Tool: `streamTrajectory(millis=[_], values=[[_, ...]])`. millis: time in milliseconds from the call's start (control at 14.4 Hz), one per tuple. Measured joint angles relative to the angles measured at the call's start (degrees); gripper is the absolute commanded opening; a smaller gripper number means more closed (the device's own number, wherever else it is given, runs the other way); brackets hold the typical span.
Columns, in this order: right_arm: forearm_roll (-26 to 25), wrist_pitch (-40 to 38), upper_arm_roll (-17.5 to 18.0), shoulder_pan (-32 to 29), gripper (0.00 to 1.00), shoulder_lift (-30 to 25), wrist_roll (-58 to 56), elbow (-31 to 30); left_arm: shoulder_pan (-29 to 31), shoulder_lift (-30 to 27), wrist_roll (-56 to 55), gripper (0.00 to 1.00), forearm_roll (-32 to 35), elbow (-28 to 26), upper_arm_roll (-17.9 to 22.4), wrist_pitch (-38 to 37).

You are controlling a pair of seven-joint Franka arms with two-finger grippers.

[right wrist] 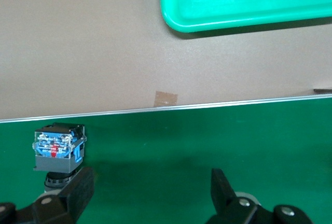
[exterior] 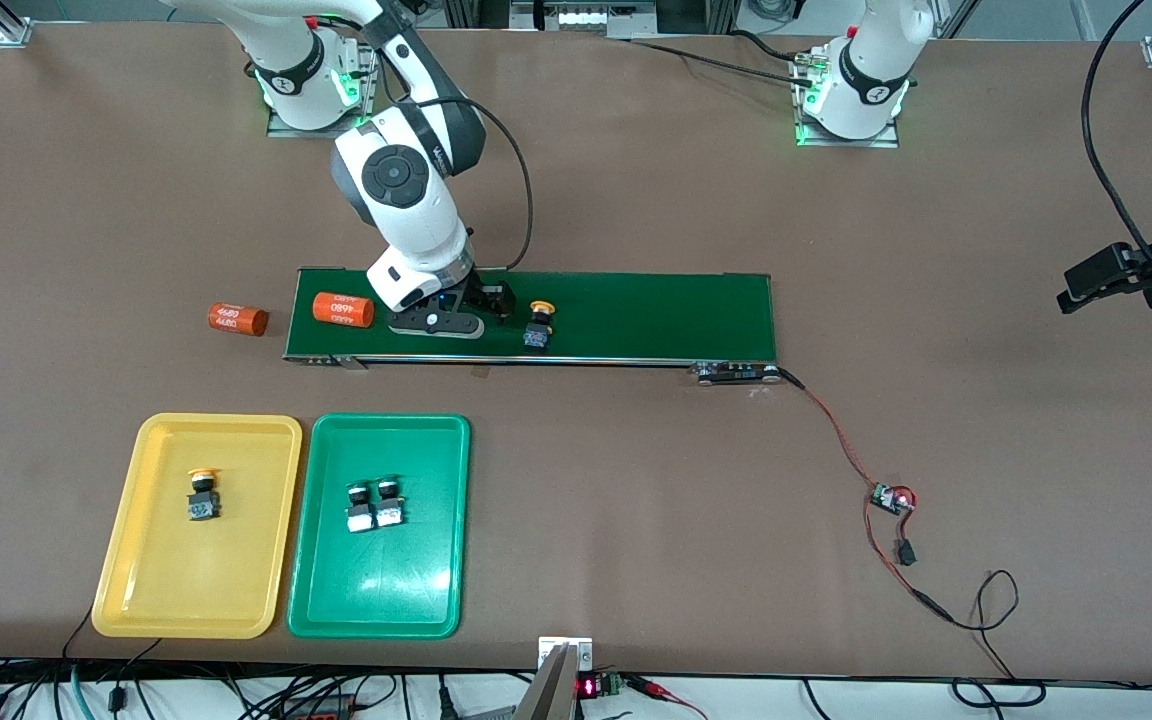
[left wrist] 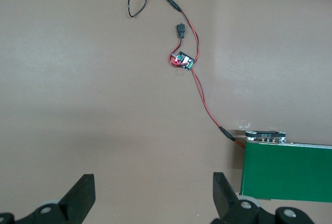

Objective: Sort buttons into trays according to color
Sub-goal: 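Push the orange cylinder off the belt end with the right gripper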

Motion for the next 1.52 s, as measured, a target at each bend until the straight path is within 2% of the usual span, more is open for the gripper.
streamTrajectory(millis=[1523], values=[[0.0, 0.0, -0.2, 0.0, 1.00, 0.6, 0.1, 0.0, -0.1, 0.0, 0.0, 1.00, 0.0, 0.0, -0.2, -1.4]])
